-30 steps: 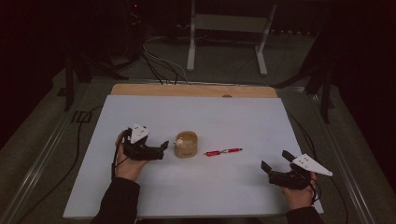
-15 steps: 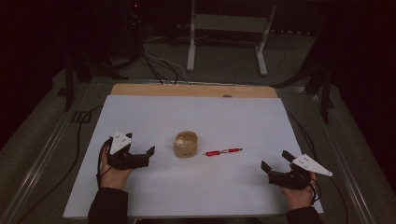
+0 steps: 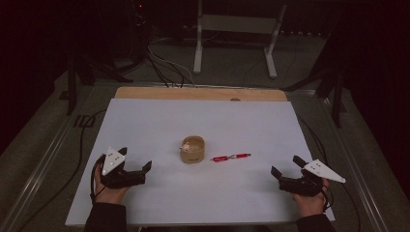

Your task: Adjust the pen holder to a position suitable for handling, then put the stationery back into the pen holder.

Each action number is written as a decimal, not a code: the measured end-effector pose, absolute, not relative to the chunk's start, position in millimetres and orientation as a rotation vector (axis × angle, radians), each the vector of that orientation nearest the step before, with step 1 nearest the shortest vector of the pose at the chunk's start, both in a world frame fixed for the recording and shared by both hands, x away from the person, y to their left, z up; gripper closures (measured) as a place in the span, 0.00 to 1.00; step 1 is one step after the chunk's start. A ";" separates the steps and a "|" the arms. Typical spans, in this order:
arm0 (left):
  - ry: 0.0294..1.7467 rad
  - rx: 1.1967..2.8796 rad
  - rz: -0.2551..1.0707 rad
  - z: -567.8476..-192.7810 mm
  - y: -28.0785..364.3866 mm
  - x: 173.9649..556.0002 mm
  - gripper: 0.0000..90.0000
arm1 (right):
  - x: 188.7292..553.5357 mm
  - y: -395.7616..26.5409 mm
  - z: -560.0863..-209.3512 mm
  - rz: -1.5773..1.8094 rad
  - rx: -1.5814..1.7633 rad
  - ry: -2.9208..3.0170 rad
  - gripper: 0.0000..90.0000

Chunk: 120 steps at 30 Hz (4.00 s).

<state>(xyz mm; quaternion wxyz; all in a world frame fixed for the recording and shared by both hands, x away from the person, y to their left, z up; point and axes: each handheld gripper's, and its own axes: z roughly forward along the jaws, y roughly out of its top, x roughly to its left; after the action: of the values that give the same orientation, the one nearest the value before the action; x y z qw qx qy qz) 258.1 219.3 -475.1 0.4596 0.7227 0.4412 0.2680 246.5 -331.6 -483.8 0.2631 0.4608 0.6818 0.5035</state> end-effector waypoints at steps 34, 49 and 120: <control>1.130 1.737 0.726 -475.1 231.4 255.6 0.02 | 250.5 -331.4 -482.5 1.416 1.236 1.863 0.00; 1.127 1.744 0.719 -477.9 228.1 256.9 0.02 | 273.5 -329.0 -452.8 1.461 1.181 1.907 0.00; 1.080 1.763 0.656 -479.0 221.2 256.8 0.02 | 376.7 -264.7 -476.1 1.168 1.137 2.356 0.00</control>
<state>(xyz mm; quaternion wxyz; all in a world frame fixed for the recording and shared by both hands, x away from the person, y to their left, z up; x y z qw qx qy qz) 256.8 221.2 -479.0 0.4673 0.7187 0.4401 0.2674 376.7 -264.7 -476.1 0.1380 0.3930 0.8145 0.4037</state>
